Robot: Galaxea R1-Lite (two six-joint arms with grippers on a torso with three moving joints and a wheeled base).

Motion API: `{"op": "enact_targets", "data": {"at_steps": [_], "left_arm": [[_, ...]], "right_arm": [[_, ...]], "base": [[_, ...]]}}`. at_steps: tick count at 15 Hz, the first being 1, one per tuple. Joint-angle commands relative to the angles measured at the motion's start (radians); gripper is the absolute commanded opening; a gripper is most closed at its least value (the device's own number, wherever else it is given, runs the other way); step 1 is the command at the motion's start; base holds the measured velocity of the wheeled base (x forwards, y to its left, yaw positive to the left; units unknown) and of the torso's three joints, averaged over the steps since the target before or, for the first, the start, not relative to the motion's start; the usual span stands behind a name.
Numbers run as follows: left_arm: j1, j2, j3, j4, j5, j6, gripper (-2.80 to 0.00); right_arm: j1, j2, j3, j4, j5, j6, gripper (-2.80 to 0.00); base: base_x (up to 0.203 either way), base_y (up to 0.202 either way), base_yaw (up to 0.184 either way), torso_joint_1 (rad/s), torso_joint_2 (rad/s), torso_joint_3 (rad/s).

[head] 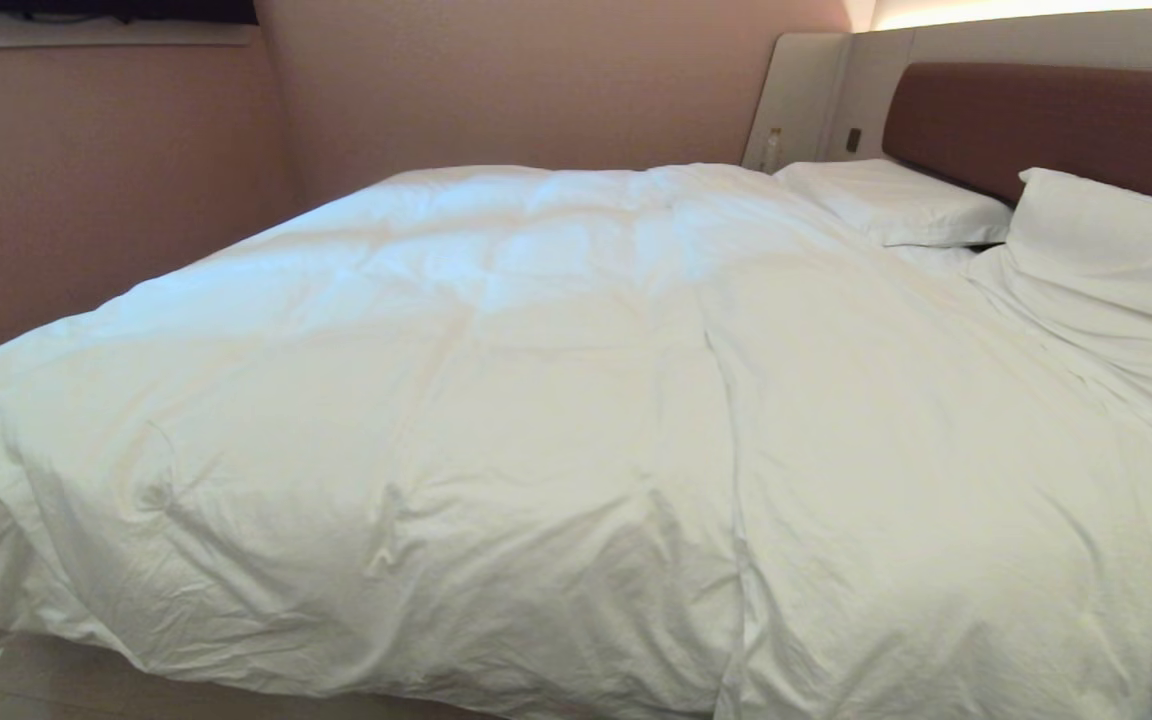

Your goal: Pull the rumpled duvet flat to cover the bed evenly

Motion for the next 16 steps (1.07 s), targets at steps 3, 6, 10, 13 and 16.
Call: {"op": "enact_targets", "data": {"at_steps": [3, 6, 10, 13, 16], "left_arm": [[0.0, 0.0, 0.0, 0.0, 0.0, -0.002, -2.8], [0.0, 0.0, 0.0, 0.0, 0.0, -0.003, -2.8], [0.0, 0.0, 0.0, 0.0, 0.003, -0.011, -2.8], [0.0, 0.0, 0.0, 0.0, 0.003, -0.009, -2.8], [0.0, 0.0, 0.0, 0.0, 0.003, -0.009, -2.8]], "right_arm": [[0.0, 0.0, 0.0, 0.0, 0.0, 0.0, -2.8], [0.0, 0.0, 0.0, 0.0, 0.0, -0.001, -2.8], [0.0, 0.0, 0.0, 0.0, 0.0, -0.001, -2.8], [0.0, 0.0, 0.0, 0.0, 0.0, 0.0, -2.8], [0.0, 0.0, 0.0, 0.0, 0.0, 0.0, -2.8]], "base": [[0.0, 0.0, 0.0, 0.0, 0.0, 0.0], [0.0, 0.0, 0.0, 0.0, 0.0, 0.0], [0.003, 0.08, -0.006, 0.003, 0.0, 0.002], [0.0, 0.199, 0.0, 0.002, 0.0, 0.002], [0.0, 0.194, 0.0, 0.002, 0.0, 0.005]]}}
